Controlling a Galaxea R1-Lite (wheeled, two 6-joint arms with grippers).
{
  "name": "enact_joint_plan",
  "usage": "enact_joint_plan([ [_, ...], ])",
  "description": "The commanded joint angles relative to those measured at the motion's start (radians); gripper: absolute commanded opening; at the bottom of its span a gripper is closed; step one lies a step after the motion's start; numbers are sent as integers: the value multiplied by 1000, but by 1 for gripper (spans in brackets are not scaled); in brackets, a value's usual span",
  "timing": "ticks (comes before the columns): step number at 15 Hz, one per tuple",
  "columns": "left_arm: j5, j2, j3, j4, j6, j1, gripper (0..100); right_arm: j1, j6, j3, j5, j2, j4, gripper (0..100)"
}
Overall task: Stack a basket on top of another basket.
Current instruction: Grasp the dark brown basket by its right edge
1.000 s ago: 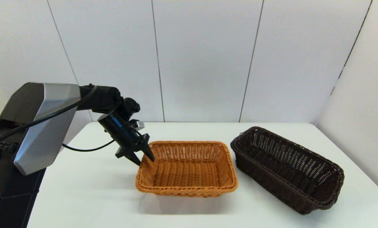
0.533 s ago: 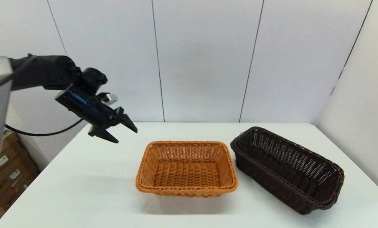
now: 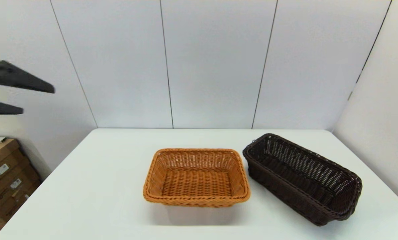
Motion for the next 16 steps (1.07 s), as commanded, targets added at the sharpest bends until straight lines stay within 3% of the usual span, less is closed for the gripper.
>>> enact_joint_plan([
  [1,9,-776,517,4,82,57,100,0,0,0,0,1,0,100],
  [3,9,-947,620,9,102,-55,100,0,0,0,0,1,0,100],
  [8,87,-1293,807,9,102,-145,100,0,0,0,0,1,0,100],
  [9,90,-1345,876,-77,101,-142,100,0,0,0,0,1,0,100],
  [11,242,-1396,1065,-280,101,-142,100,0,0,0,0,0,0,100],
  [12,366,-1396,1201,-449,91,-144,100,0,0,0,0,1,0,100],
  [14,452,-1396,1494,-809,99,-142,100,0,0,0,0,1,0,100],
  [16,498,-1396,1695,-1076,147,-144,100,0,0,0,0,1,0,100],
])
